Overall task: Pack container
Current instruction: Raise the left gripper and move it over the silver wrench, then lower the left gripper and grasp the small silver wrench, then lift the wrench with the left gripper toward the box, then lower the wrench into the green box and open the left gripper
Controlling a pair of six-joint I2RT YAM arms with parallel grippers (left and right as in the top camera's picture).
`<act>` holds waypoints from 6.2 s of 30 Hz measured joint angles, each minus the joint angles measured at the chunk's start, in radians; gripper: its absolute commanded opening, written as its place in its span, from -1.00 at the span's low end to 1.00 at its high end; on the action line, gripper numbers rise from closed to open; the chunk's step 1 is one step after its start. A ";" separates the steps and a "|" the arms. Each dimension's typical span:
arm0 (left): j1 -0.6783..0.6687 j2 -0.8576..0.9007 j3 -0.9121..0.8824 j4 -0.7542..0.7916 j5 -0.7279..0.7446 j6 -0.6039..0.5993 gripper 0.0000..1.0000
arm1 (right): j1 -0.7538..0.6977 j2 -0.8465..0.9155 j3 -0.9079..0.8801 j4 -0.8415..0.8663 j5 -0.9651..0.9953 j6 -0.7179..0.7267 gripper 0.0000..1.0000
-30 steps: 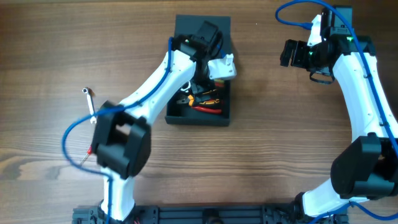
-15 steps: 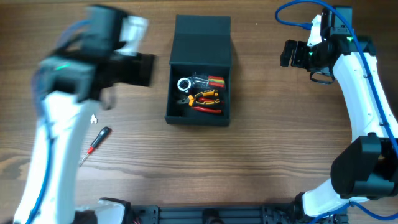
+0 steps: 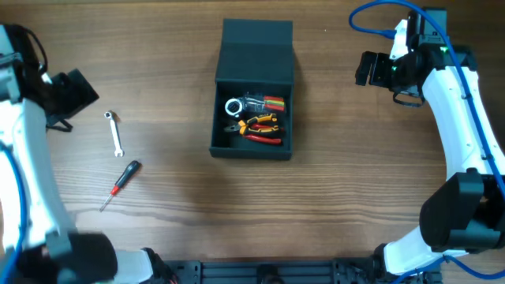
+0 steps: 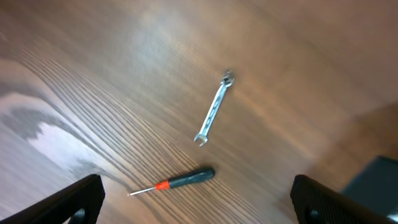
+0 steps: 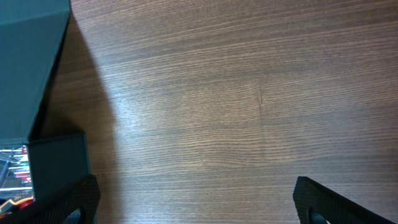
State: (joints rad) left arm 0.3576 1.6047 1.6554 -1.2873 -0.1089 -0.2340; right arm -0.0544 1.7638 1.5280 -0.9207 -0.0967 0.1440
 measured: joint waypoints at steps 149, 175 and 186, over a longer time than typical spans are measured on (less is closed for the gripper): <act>-0.109 0.480 -0.232 0.558 -0.005 0.050 -0.92 | 0.000 0.000 0.000 -0.138 0.012 -0.034 1.00; -0.569 -0.048 -0.251 0.340 0.244 0.649 -0.92 | 0.000 0.000 0.000 -0.164 0.011 -0.034 1.00; -0.911 -0.046 -0.251 0.470 0.272 0.984 -0.92 | 0.000 0.000 0.000 -0.164 0.011 -0.033 1.00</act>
State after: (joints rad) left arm -0.5529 1.5589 1.4048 -0.8169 0.1635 0.7498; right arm -0.0544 1.7638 1.5280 -1.0851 -0.0853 0.1108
